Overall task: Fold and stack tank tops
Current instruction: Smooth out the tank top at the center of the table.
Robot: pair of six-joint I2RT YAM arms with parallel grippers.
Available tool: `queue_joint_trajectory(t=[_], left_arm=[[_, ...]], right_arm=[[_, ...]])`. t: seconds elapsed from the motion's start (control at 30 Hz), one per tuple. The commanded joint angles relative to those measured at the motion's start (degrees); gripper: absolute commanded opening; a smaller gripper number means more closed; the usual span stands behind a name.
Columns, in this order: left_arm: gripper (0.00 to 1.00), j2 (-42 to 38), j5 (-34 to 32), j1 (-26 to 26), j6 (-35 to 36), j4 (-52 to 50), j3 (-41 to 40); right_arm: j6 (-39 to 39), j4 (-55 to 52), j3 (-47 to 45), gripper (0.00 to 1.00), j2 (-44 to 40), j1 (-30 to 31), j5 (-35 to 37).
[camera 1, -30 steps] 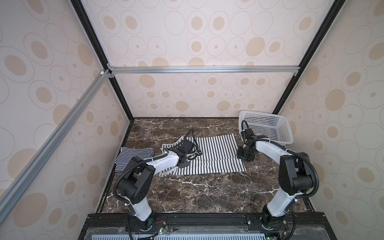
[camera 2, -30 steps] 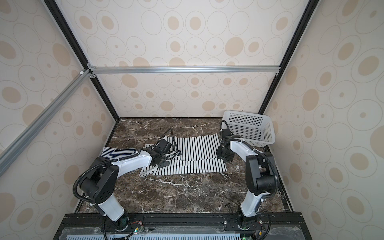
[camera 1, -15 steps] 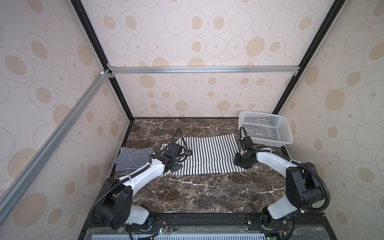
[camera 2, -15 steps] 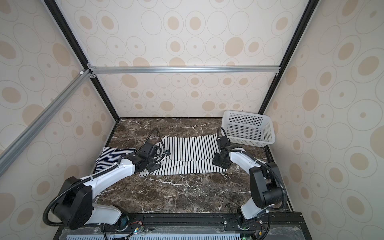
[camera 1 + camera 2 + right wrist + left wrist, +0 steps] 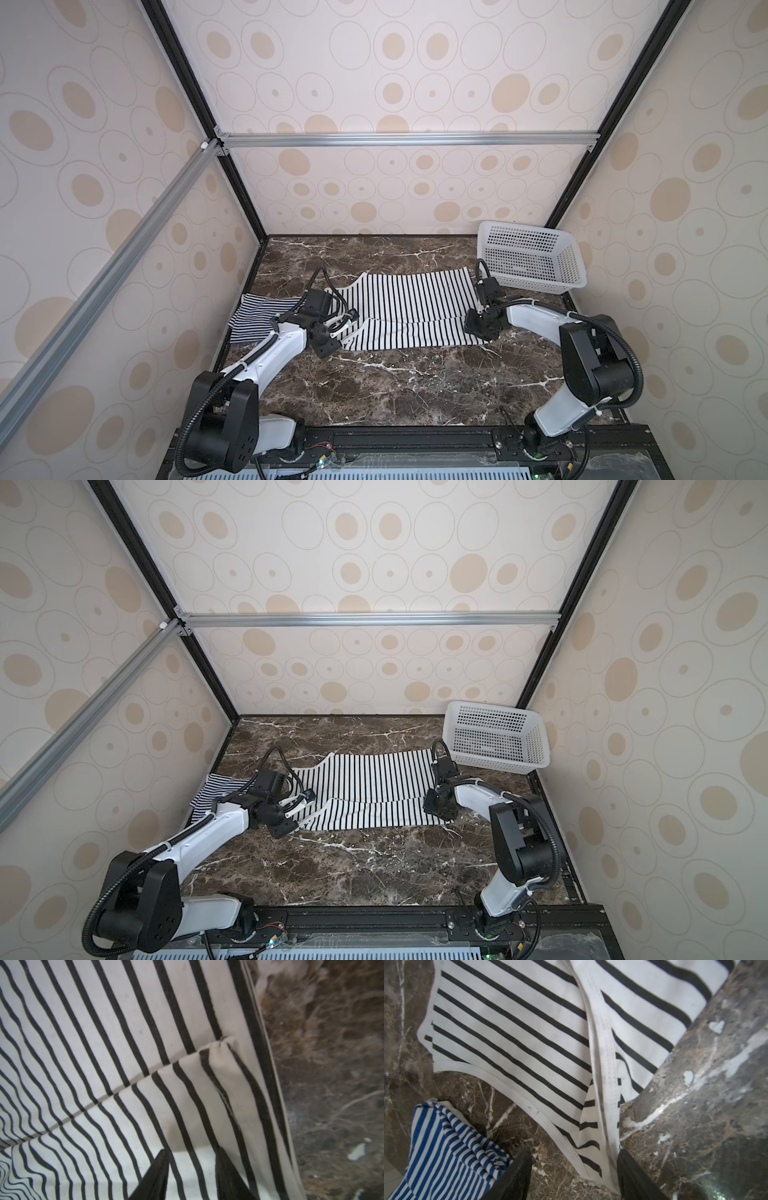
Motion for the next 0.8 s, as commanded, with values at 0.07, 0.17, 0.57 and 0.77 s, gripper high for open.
queue_joint_trajectory(t=[0.07,0.17,0.57,0.77], left_arm=[[0.66,0.43,3.88,2.89,3.80,-2.65,2.14],[0.66,-0.74,7.60,3.59,4.27,-4.58,3.49],[0.69,1.26,10.66,3.33,5.44,-8.77,4.82],[0.70,2.12,11.05,2.98,5.79,-8.09,3.06]], right_arm=[[0.55,-0.12,0.29,0.39,0.84,-0.06,0.45],[0.57,-0.38,0.53,0.39,1.08,-0.06,1.01],[1.51,-2.46,2.27,0.39,2.89,-0.06,2.18],[1.78,-2.36,1.61,0.39,2.28,-0.06,1.69]])
